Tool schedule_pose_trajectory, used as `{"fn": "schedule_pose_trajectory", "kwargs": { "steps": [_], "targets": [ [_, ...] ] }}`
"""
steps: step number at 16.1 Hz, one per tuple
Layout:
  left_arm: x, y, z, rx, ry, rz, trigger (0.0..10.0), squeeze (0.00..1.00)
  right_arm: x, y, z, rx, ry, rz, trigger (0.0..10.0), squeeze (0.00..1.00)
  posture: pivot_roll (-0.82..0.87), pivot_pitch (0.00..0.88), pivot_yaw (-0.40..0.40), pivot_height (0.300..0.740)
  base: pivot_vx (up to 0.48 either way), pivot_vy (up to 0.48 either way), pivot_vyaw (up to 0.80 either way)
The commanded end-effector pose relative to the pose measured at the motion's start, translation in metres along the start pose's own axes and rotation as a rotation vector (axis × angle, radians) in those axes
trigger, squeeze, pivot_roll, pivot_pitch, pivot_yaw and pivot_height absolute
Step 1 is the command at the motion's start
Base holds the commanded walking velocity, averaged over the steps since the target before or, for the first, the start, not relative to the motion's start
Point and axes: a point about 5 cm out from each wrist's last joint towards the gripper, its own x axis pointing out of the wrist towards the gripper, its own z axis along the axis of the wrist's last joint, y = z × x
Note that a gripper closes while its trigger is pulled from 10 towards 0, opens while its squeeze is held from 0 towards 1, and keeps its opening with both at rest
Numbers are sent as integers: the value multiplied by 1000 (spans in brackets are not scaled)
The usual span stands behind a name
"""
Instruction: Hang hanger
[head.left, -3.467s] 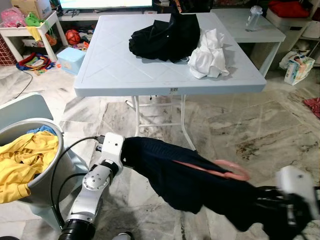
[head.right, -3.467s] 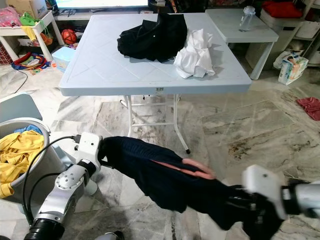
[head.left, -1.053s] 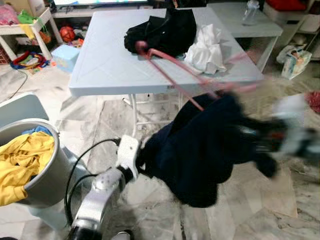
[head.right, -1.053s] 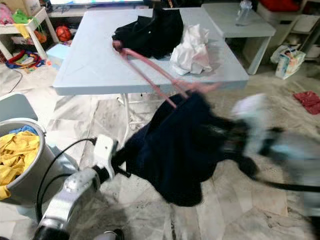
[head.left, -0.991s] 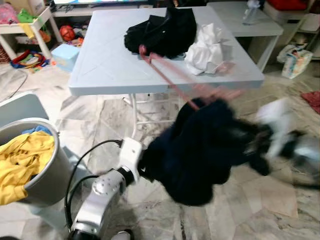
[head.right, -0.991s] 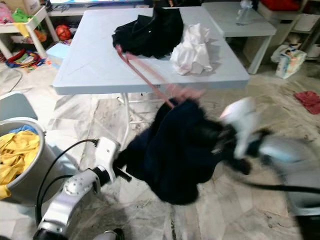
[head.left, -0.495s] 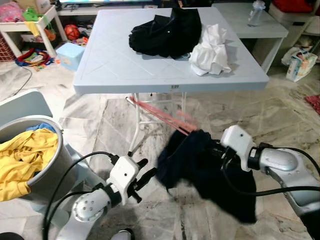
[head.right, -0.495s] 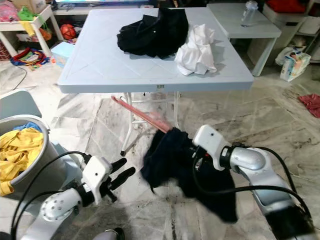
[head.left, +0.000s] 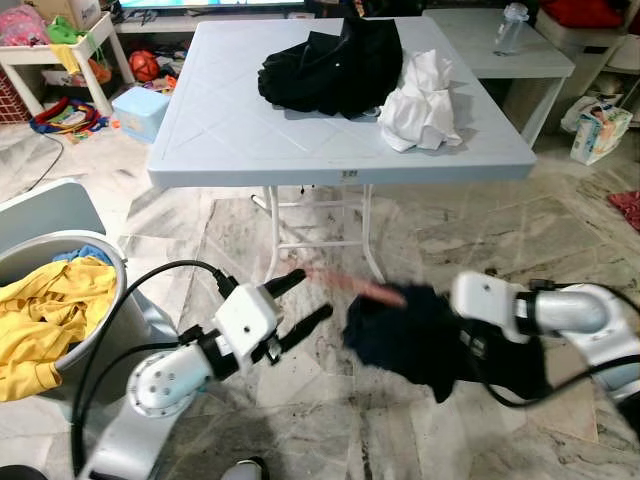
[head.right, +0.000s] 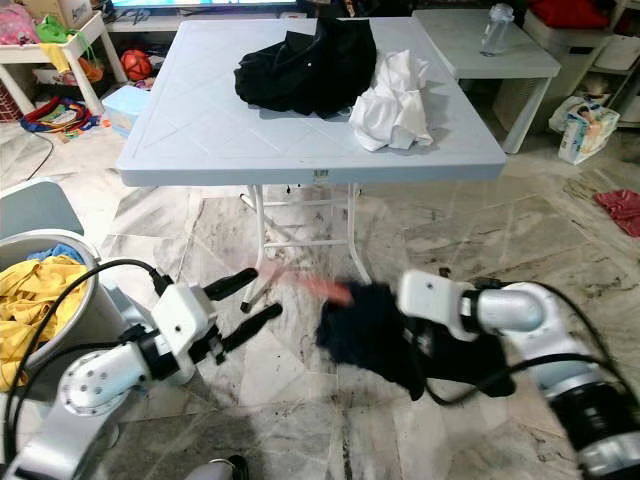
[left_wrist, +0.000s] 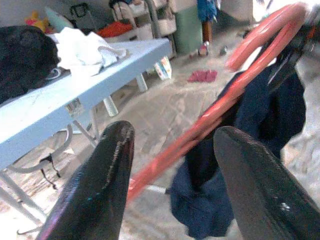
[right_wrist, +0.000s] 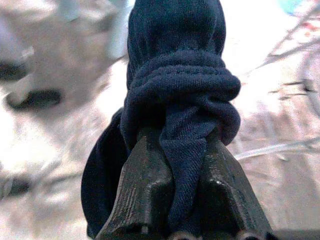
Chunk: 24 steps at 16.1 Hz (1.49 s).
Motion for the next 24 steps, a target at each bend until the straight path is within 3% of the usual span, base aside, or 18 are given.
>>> {"fn": "schedule_pose_trajectory", "kwargs": {
  "steps": [1,5,7,10,13,14,17,18,19,24],
  "targets": [
    [-3,-3,-7,21,26,-41,10000,1000,-5,-5,4,-15,-25,41,10000,0,23,106,-50,740,0,0,0],
    [-6,-3,-18,54,66,-88,10000,1000,-13,-14,13,-18,-82,99,10000,0,13,104,-45,740,0,0,0],
    [-2,-12,-23,118,80,-171,10000,1000,-15,-7,18,-18,-109,194,10000,0,10,104,-48,740,0,0,0],
    [4,-19,-22,125,51,-250,10000,1000,-18,-7,17,-46,-87,230,10000,0,-1,102,-41,740,0,0,0],
    [12,-15,-24,133,44,-249,10000,1000,-22,-8,19,-60,-104,247,10000,0,-10,99,-39,740,0,0,0],
    [11,-19,-27,113,53,-307,10000,0,-25,-5,23,-90,-115,271,10000,0,-15,98,-38,740,0,0,0],
    [13,-20,-31,90,66,-359,10000,0,-32,-1,23,-95,-98,313,10000,0,-24,96,-37,740,0,0,0],
    [15,-18,-33,72,65,-369,2196,0,-34,-2,23,-94,-99,314,10000,0,-28,96,-37,740,0,0,0],
    [17,-16,-35,56,63,-372,0,0,-36,-2,24,-93,-99,320,10000,0,-35,96,-40,740,0,0,0],
    [28,-9,-38,56,69,-421,0,0,-39,2,26,-92,-97,363,10000,0,-49,99,-40,740,0,0,0]
  ]
}}
